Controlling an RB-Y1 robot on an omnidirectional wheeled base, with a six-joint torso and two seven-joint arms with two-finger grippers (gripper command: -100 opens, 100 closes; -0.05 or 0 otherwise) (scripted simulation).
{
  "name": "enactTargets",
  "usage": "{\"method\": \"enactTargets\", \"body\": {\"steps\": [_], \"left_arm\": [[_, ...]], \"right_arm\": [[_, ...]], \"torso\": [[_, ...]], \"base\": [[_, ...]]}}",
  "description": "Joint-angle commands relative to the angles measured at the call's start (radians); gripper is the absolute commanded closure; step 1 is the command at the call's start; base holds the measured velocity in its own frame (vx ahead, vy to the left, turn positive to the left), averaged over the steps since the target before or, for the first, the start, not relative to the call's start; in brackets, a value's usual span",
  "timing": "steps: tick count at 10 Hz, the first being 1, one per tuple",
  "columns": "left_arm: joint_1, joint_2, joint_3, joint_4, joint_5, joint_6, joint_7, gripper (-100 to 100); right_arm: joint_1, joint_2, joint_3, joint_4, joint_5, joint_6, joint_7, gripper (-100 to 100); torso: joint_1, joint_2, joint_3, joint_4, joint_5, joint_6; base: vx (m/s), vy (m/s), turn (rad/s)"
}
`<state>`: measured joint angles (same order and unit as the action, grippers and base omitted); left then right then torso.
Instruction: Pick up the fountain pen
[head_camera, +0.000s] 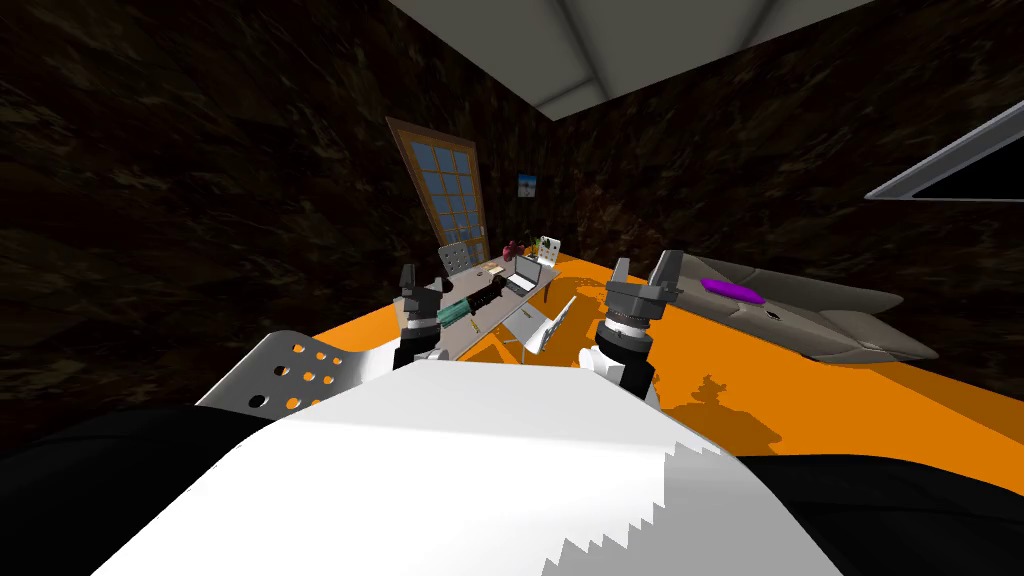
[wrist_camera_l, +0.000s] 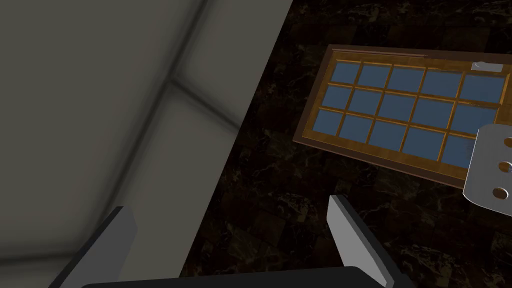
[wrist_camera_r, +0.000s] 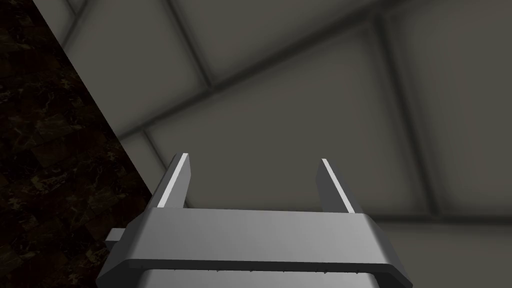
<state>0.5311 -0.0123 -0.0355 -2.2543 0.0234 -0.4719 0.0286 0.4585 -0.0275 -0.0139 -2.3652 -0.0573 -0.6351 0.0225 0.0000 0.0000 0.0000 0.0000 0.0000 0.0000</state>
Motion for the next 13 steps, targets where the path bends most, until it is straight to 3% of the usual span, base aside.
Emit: {"method": "enactTargets", "body": {"steps": [1,6,13], "left_arm": [[-0.001,0.037,-0.002,0.008,0.008,0.008,-0.006,-100],[-0.013,0.145,-0.014,0.079,0.071,0.079,-0.057,-100],[-0.051,0.21,-0.042,0.264,0.231,0.268,-0.18,-100]], "right_arm": [[0.0,0.0,0.0,0.0,0.0,0.0,0.0,0],[0.0,0.0,0.0,0.0,0.0,0.0,0.0,0],[0.0,0.0,0.0,0.0,0.0,0.0,0.0,0]], "torso": [[0.0,0.0,0.0,0.0,0.0,0.0],[0.001,0.0,0.0,0.0,0.0,0.0],[0.002,0.0,0.0,0.0,0.0,0.0]], "base": [[0.0,0.001,-0.015],[-0.003,0.011,-0.049],[-0.002,0.018,-0.109]]}}
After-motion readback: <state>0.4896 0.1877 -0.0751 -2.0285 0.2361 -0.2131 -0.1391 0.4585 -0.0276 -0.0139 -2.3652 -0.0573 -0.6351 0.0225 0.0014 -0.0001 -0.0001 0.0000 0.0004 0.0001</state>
